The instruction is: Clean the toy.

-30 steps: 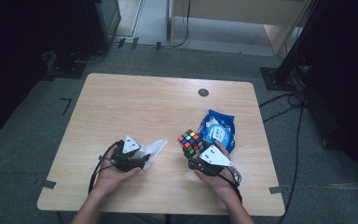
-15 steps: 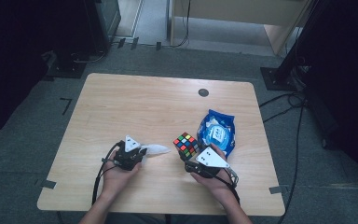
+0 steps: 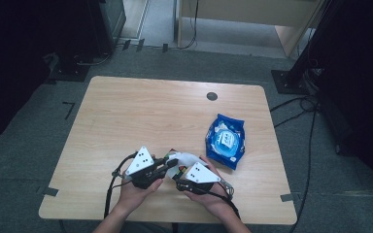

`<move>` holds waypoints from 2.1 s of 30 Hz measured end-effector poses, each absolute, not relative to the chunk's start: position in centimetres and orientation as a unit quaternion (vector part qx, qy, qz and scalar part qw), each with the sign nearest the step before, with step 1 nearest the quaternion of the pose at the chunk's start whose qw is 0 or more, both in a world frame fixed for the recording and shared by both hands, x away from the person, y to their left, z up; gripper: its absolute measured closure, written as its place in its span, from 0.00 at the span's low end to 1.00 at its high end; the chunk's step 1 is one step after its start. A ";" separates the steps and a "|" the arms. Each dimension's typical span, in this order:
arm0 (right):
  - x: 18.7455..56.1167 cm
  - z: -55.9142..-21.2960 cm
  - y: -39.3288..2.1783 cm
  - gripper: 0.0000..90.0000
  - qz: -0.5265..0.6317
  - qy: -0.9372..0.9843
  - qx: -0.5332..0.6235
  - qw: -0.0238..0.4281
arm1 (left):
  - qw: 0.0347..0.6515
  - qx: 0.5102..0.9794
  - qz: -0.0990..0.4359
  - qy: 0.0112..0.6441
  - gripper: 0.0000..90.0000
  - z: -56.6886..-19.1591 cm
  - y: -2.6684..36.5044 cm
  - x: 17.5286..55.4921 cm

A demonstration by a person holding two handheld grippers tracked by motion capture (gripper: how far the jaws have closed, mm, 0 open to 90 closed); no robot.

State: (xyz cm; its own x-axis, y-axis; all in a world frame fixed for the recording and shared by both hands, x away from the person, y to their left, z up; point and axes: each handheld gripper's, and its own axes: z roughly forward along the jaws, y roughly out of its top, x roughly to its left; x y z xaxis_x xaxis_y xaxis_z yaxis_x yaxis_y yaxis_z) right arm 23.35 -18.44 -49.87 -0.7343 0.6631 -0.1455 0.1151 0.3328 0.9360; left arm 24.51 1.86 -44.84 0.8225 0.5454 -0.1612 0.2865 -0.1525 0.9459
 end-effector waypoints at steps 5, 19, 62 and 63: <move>23.2 -49.7 -18.5 0.38 0.524 0.768 0.250 0.269 | 0.591 0.736 0.097 0.315 0.93 -45.2 3.0 25.4; 23.0 -49.6 -18.5 0.38 0.528 0.764 0.237 0.283 | 0.565 0.723 0.146 0.369 0.93 -44.2 5.0 26.1; 23.1 -48.8 -19.5 0.38 0.545 0.738 0.251 0.308 | 0.568 0.726 0.064 0.382 0.34 -44.4 4.3 26.6; 23.1 -48.9 -19.4 0.38 0.544 0.740 0.249 0.308 | 0.568 0.728 0.060 0.380 0.33 -44.3 4.1 26.6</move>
State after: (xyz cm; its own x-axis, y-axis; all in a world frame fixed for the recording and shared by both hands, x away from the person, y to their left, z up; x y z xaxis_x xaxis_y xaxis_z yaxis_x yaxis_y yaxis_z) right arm 23.06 -19.44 -48.88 -0.6864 0.7031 -0.1860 0.0328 0.2854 0.9579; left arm 26.55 4.14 -44.28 0.7044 0.6206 -0.3445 0.4849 -0.0662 0.8721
